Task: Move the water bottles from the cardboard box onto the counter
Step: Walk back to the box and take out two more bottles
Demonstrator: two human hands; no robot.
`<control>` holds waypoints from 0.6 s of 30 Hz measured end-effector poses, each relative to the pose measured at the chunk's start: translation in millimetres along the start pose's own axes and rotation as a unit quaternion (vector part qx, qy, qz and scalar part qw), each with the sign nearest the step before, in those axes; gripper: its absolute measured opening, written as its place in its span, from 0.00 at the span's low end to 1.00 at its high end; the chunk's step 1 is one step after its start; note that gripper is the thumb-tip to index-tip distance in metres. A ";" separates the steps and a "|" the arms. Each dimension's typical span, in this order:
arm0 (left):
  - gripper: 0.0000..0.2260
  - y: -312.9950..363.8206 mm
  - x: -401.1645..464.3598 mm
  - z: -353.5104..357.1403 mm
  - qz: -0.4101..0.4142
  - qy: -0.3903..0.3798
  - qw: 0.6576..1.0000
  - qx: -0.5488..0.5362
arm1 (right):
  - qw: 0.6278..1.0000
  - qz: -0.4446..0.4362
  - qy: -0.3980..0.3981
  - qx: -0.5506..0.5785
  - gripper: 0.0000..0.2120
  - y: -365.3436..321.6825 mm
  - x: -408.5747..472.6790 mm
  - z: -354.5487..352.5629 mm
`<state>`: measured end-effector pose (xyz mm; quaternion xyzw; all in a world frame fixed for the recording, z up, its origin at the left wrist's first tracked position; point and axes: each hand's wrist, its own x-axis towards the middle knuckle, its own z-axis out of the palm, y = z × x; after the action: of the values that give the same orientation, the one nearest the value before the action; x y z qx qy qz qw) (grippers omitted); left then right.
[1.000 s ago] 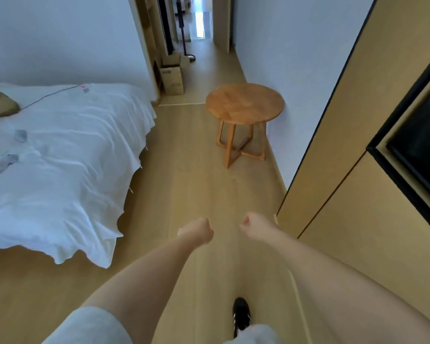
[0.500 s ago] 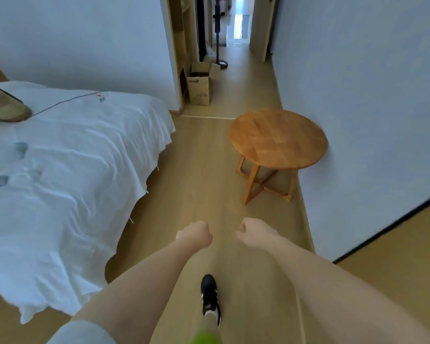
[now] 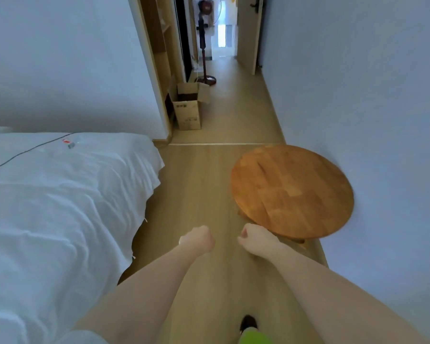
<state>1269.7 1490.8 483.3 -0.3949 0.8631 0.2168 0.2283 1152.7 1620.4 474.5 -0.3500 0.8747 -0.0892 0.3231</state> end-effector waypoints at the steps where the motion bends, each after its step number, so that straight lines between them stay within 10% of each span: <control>1: 0.13 1.4 20.8 -10.7 0.003 -0.005 1.000 -0.004 | 1.000 0.000 -0.004 0.004 0.18 -1.2 23.2 -10.3; 18: 0.15 2.5 345.9 -240.1 -0.068 0.023 0.991 -0.115 | 0.998 -0.045 -0.029 -0.021 0.17 -86.5 391.1 -193.1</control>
<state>1012.3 1157.6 480.7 -0.4811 0.8088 0.2894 0.1752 865.8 1281.0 460.7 -0.3983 0.8499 -0.0755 0.3368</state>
